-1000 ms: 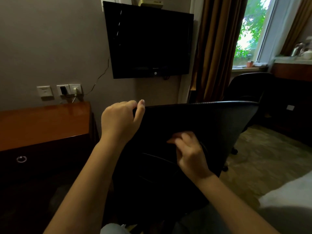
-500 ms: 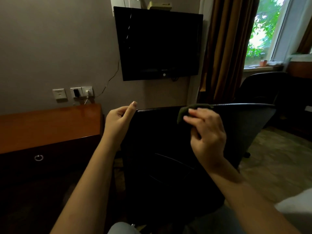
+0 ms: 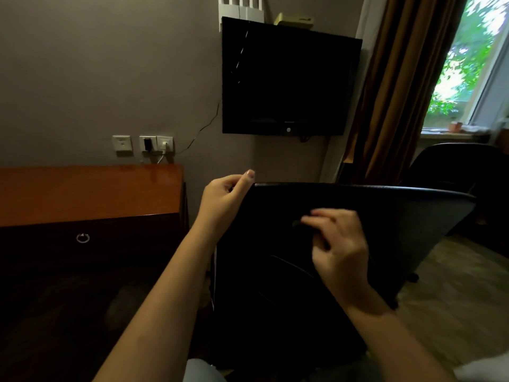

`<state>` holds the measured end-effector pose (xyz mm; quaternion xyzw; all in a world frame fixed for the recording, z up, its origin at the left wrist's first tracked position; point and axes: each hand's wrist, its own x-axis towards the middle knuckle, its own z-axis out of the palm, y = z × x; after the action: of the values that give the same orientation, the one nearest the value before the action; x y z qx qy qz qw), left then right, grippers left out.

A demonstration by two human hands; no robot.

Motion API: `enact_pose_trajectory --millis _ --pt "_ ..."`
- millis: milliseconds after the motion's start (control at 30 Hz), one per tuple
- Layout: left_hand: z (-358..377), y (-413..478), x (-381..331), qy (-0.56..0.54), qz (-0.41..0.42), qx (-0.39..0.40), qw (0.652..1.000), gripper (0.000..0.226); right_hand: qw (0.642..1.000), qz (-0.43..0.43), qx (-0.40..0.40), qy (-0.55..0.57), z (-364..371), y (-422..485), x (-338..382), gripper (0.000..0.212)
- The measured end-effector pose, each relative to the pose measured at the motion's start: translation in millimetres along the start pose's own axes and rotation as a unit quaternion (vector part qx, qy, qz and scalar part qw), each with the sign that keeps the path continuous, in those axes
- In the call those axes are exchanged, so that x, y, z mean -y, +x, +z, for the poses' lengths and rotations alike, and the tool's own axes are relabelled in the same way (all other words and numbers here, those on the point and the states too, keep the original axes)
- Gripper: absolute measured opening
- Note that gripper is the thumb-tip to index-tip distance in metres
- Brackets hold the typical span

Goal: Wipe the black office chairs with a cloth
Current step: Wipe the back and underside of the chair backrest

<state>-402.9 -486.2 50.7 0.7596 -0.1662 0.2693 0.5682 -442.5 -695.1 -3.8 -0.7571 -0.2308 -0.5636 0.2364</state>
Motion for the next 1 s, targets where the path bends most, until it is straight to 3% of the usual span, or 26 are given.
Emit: enact_pose_trajectory --millis 133,233,467,567,633,700,833,1000 --pt "5.4 -3.0 -1.7 -0.003 0.015 0.005 1.0 0.047 0.995 -0.004 -0.095 0.008 -22.8 37.1 13.0 0.018" --pt "9.2 -5.6 -3.0 -0.009 0.029 0.007 1.0 0.046 0.989 -0.008 -0.148 0.016 -25.6 48.4 18.4 0.022" --pt "16.1 -6.3 -4.3 0.0 0.03 0.011 0.999 0.042 0.995 0.006 -0.099 -0.019 13.1 8.6 11.0 0.026" --pt "15.7 -6.1 -5.4 -0.001 0.025 0.01 1.0 0.041 0.999 -0.008 0.021 -0.038 35.0 -40.4 -3.4 0.033" --pt "15.6 -7.7 -7.8 -0.002 0.027 0.012 1.0 0.055 0.991 -0.018 0.114 -0.068 43.6 -73.3 -10.5 0.036" --pt "15.0 -10.6 -8.1 -0.005 0.033 0.011 0.999 0.065 0.988 -0.015 0.138 -0.067 42.8 -88.7 -12.3 0.033" --pt "14.1 -13.2 -8.2 -0.008 0.028 0.007 1.0 0.067 0.996 0.006 0.092 -0.001 24.9 -57.0 1.9 0.031" --pt "12.6 -12.0 -9.0 -0.014 0.013 0.01 1.0 0.057 0.997 -0.007 -0.072 0.037 -20.9 29.9 34.5 0.028"
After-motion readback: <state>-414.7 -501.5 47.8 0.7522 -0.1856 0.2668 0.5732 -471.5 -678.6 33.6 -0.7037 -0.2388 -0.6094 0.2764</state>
